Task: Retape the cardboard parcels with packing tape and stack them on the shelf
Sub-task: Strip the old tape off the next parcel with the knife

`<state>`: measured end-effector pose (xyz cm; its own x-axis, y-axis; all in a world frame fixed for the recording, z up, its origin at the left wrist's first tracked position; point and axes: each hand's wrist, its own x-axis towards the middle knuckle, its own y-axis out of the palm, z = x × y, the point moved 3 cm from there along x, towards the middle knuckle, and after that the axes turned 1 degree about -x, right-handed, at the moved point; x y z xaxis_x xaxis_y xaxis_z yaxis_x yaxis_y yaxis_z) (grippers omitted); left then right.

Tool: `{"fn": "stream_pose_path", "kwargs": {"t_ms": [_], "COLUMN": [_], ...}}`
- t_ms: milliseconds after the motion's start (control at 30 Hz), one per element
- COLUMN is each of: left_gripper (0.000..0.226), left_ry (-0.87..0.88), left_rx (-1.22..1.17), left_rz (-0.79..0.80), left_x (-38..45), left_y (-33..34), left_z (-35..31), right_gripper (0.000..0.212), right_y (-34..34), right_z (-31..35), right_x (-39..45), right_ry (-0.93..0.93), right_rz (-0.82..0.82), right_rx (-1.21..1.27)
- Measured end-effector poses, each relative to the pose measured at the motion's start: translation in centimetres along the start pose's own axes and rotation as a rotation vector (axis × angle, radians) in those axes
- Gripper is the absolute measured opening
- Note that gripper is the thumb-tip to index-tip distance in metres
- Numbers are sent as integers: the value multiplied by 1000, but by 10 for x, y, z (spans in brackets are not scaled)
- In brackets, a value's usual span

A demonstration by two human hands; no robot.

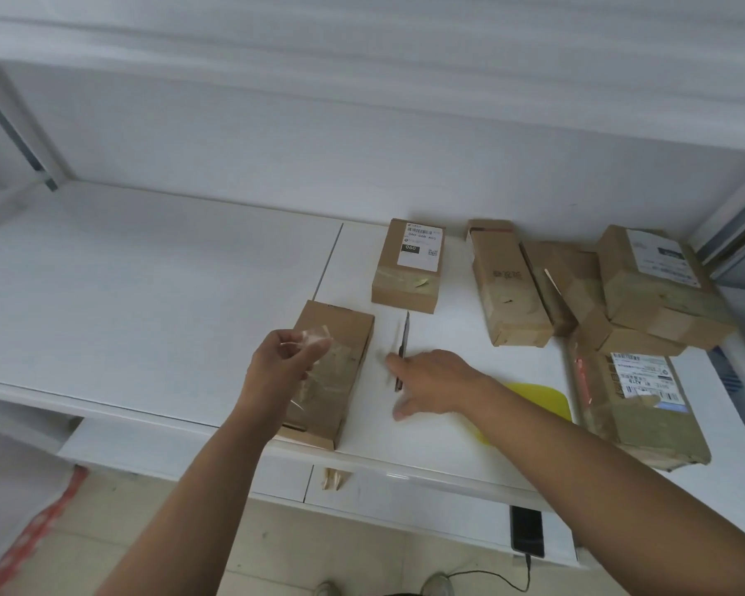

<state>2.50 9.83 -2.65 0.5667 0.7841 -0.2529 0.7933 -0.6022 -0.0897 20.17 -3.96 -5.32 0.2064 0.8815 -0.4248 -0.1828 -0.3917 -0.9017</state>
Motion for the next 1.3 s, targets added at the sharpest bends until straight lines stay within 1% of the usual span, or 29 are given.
{"fn": "stream_pose_path", "kwargs": {"t_ms": [100, 233, 367, 433, 467, 533, 567, 633, 700, 767, 833, 867, 967, 1067, 1133, 1200, 1300], "left_gripper": [37, 37, 38, 39, 40, 40, 40, 40, 39, 39, 41, 41, 35, 18, 18, 16, 7], "left_ry": [-4, -11, -13, -9, -5, 5, 12, 27, 47, 67, 83, 88, 109, 115, 111, 100, 82], "left_rx": [-27, -46, -21, 15, 32, 63, 70, 77, 91, 130, 174, 188, 201, 186, 189, 199, 231], "left_rz": [12, 36, 62, 65, 67, 75, 80, 88, 97, 107, 110, 110, 131, 126, 128, 134, 125], "left_x": [1, 3, 7, 7, 7, 6, 5, 4, 2, 0, -2, -3, -4, -3, -3, -3, -3], "left_y": [-3, -6, -9, -11, -11, -9, -8, -5, -4, -2, -1, -2, -10, -27, -37, -42, -47], "left_z": [1, 1, 3, 3, 3, 1, 1, 0, -1, -2, -2, -2, -2, -1, 1, 3, 10], "right_gripper": [76, 64, 57, 51, 48, 43, 42, 46, 44, 29, 10, 4, 16, 18, 19, 18, 11], "right_y": [2, 4, 1, -6, -12, -27, -32, -39, -42, -41, -39, -38, -35, -32, -27, -20, -10], "right_z": [3, 7, 2, 3, 4, 11, 16, 29, 43, 56, 65, 68, 74, 82, 89, 95, 103], "right_x": [0, 3, 4, 1, 0, -4, -5, -4, 0, 6, 11, 13, 14, 13, 12, 13, 14], "right_ry": [43, 102, 134, 137, 133, 85, 54, 9, 9, 20, 42, 68, 140, 163, 168, 175, 211], "right_rz": [-7, 1, 15, -55, -143, -335, -386, -406, -389, -369, -396, -423, -488, -532, -541, -538, -540], "right_rx": [40, -7, 23, 57, 93, 255, 396, 742, 996, 1136, 1238, 1263, 1262, 1247, 1221, 1200, 1137]}}
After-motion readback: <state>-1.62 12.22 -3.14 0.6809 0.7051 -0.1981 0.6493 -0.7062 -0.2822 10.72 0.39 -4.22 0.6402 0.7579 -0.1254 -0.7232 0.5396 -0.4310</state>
